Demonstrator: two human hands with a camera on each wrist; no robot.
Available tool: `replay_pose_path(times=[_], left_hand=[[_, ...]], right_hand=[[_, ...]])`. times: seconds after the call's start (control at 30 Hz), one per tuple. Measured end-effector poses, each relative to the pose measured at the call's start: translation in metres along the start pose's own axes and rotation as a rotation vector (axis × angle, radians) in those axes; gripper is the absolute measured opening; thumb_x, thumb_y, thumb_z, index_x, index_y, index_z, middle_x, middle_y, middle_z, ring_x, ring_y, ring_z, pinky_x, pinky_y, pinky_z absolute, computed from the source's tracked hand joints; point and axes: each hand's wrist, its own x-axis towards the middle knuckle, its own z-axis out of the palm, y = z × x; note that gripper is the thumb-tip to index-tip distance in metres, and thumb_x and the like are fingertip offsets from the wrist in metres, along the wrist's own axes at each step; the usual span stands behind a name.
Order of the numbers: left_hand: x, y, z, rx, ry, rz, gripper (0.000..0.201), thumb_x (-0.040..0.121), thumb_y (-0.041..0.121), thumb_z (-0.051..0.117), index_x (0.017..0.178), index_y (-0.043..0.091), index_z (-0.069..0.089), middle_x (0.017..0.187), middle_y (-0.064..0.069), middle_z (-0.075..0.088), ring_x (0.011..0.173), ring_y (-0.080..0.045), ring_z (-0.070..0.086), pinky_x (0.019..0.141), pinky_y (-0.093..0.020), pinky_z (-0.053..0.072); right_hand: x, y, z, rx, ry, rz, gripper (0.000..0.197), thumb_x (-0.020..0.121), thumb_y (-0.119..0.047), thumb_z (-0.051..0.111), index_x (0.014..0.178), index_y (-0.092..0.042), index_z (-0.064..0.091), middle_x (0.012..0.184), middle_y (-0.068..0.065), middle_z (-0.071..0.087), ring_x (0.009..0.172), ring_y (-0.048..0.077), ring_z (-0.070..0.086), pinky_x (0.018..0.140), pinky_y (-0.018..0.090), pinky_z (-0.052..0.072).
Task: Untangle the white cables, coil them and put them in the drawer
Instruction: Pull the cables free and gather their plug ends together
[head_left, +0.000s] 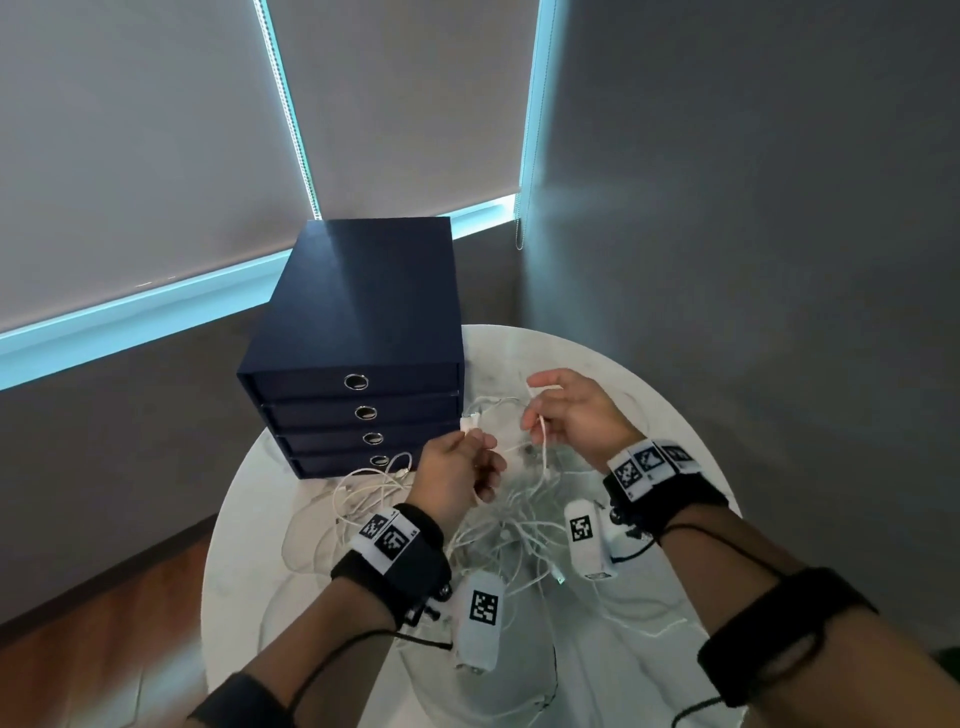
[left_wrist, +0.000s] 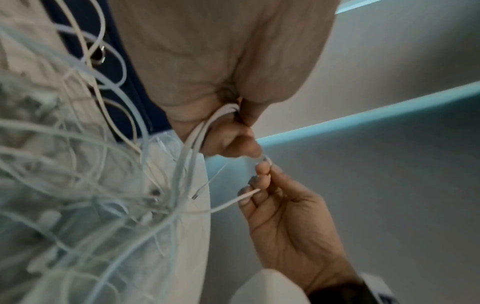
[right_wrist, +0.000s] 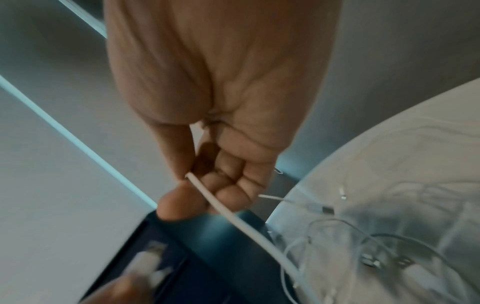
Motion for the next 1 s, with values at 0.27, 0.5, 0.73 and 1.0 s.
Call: replay_pose_path(times=[0.27, 0.5, 0.73, 1.0], left_hand=[[0.005, 0.018, 0.009, -0.530, 0.060, -0.162, 0.029, 0.107, 0.016, 0.037, 0.108, -0.005, 0.057, 0.091, -0.016, 0.075, 0.072, -0.025, 0.075, 0.069, -0.039, 0.061], [0.011, 0.024, -0.004, -0.528, 0.141, -0.114, 0.035, 0.107, 0.021, 0.034, 0.087, 0.009, 0.060, 0.046, 0.007, 0.039, 0.036, -0.007, 0.036, 0.048, -0.024, 0.041], [0.004, 0.025, -0.014, -0.446, 0.147, 0.009, 0.028, 0.107, 0.018, 0.037, 0.092, 0.008, 0.059, 0.051, 0.006, 0.036, 0.039, -0.007, 0.030, 0.039, -0.021, 0.032], [-0.007, 0.041, -0.030, -0.323, 0.150, 0.140, 0.024, 0.107, 0.021, 0.042, 0.090, 0.011, 0.056, 0.050, 0.007, 0.034, 0.039, -0.005, 0.024, 0.035, -0.019, 0.019]], right_hand=[[-0.052, -0.003, 0.018, -0.256, -0.304, -0.071, 0.014, 0.093, -0.003, 0.060, 0.080, -0.009, 0.064, 0.054, 0.008, 0.059, 0.043, 0.018, 0.048, 0.044, 0.023, 0.039], [-0.073, 0.035, -0.006, -0.382, -0.348, 0.124, 0.016, 0.088, -0.009, 0.069, 0.074, -0.015, 0.066, 0.052, 0.003, 0.054, 0.045, 0.012, 0.047, 0.048, 0.021, 0.038], [-0.079, 0.055, -0.041, -0.354, -0.234, 0.142, 0.008, 0.087, -0.003, 0.070, 0.081, 0.002, 0.068, 0.050, 0.001, 0.054, 0.045, 0.011, 0.045, 0.045, 0.020, 0.036], [-0.070, 0.080, -0.086, -0.664, 0.241, 0.146, 0.026, 0.091, -0.018, 0.065, 0.068, -0.020, 0.054, 0.065, -0.002, 0.055, 0.063, 0.017, 0.051, 0.066, 0.032, 0.042]])
